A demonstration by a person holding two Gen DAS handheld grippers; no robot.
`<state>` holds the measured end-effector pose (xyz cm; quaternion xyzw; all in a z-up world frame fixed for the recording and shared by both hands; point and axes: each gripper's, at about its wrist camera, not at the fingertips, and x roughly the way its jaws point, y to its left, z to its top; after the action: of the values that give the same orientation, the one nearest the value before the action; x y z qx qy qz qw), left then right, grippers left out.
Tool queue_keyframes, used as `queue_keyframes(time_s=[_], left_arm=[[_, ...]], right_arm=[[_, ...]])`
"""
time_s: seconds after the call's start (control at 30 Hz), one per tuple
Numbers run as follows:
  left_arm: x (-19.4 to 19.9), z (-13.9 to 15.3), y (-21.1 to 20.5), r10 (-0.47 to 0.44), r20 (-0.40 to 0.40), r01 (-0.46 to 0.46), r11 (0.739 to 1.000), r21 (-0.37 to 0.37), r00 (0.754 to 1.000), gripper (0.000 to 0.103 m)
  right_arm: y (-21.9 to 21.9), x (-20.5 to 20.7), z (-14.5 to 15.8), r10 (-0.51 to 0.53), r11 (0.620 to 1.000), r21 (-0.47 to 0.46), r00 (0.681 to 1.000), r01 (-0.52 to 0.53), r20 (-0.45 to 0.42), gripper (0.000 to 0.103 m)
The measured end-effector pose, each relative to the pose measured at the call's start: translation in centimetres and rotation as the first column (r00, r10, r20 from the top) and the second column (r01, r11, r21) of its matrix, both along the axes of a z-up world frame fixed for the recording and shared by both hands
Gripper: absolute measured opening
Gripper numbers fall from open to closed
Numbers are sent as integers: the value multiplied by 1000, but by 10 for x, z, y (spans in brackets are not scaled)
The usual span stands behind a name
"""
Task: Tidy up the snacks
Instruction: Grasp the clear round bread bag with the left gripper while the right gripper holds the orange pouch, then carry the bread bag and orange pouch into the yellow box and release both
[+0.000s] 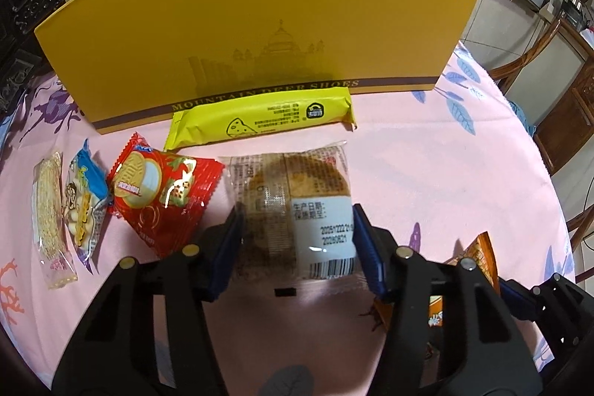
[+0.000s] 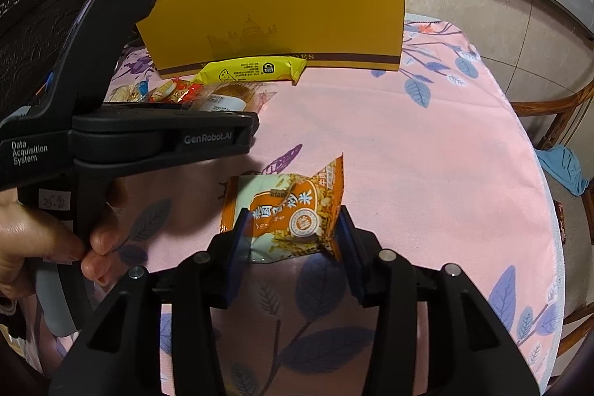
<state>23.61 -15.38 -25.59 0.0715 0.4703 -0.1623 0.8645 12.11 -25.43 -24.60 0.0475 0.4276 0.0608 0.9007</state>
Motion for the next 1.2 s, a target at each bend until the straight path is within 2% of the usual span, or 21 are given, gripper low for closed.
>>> queue_keyframes(time_s=[0.33, 0.43, 0.5, 0.57, 0.73, 0.9, 1.2], left_arm=[[-6, 4, 13, -3, 3, 3, 1000, -13, 1000, 57], [-8, 4, 14, 0, 2, 0, 1000, -16, 1000, 57], [-10, 4, 16, 3, 1, -3, 1000, -23, 1000, 57], [-13, 5, 17, 5, -1, -5, 999, -33, 1000, 56], [-23, 7, 24, 2, -11, -3, 998, -63, 1000, 56], [-40, 5, 22, -34, 7, 34, 999, -28, 999, 56], [-52, 14, 35, -14, -23, 13, 999, -53, 1000, 56]], right_arm=[[5, 6, 3, 7, 999, -38, 999, -9, -40, 46], [4, 8, 5, 17, 999, -39, 998, -19, -55, 39], [1, 9, 8, 12, 1000, -24, 998, -13, -63, 31], [-1, 9, 11, 14, 1000, -15, 998, -15, -68, 30], [-3, 2, 11, 5, 1000, 24, 996, -3, -93, 29], [-6, -4, 8, -18, 998, 58, 994, 24, -108, 30], [-6, -5, 12, -17, 998, 60, 993, 24, -113, 30]])
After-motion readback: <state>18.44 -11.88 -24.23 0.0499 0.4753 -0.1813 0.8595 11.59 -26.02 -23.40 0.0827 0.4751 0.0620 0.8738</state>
